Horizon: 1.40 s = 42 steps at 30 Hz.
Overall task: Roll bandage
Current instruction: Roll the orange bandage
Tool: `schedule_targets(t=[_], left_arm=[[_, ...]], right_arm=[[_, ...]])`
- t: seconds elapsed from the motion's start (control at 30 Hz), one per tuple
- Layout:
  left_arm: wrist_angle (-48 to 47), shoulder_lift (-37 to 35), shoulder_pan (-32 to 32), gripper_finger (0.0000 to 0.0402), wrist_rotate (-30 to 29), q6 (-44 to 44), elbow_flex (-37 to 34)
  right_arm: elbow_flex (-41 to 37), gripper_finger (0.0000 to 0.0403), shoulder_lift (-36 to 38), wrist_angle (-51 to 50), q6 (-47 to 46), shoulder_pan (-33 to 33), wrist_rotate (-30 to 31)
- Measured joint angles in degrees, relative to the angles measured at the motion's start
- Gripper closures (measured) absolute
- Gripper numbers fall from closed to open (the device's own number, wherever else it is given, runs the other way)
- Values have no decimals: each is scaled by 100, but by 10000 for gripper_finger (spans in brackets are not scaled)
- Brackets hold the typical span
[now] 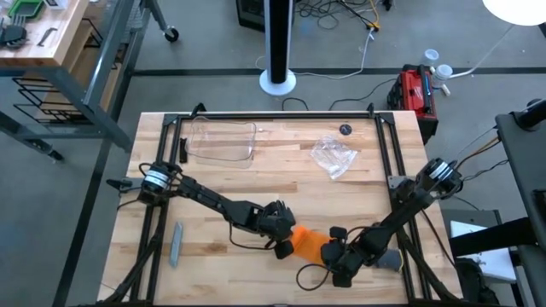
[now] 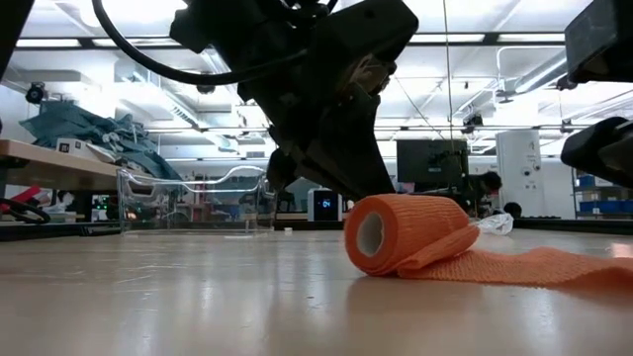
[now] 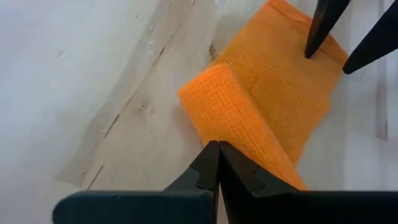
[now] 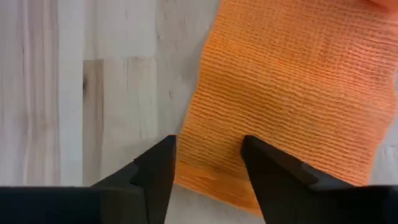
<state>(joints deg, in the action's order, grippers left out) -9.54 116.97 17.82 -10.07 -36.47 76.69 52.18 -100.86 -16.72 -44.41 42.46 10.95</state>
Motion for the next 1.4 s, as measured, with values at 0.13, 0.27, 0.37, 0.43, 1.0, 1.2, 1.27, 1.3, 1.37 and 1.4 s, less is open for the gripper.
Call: schedule_targets(t=[0.13,0.27,0.37,0.43,1.0,1.2,1.27,1.3,1.37,1.4], left_arm=[[43,0,0,401,-4,0,0],[117,0,2,401,-6,0,0],[220,0,9,401,-8,0,0],[342,0,13,401,-8,0,0],[398,-125,59,401,-391,16,11],[417,-281,127,401,-454,103,13],[418,-361,161,401,-527,120,13],[432,-384,169,401,-576,131,14],[420,-469,212,401,-713,177,15],[415,-519,235,401,-763,217,15]], right_arm=[[5,214,-120,-18,-156,6,12],[7,249,-184,-89,-255,-34,20],[5,302,-191,-149,-328,-37,70],[2,352,-195,-161,-377,-46,69],[293,402,294,-683,-612,1,272],[1023,403,236,-1558,-406,20,373],[1269,403,205,-1865,-348,20,447],[1383,403,184,-2018,-305,17,507],[1594,403,159,-2315,-193,-6,649],[1700,403,152,-2426,-127,-8,715]])
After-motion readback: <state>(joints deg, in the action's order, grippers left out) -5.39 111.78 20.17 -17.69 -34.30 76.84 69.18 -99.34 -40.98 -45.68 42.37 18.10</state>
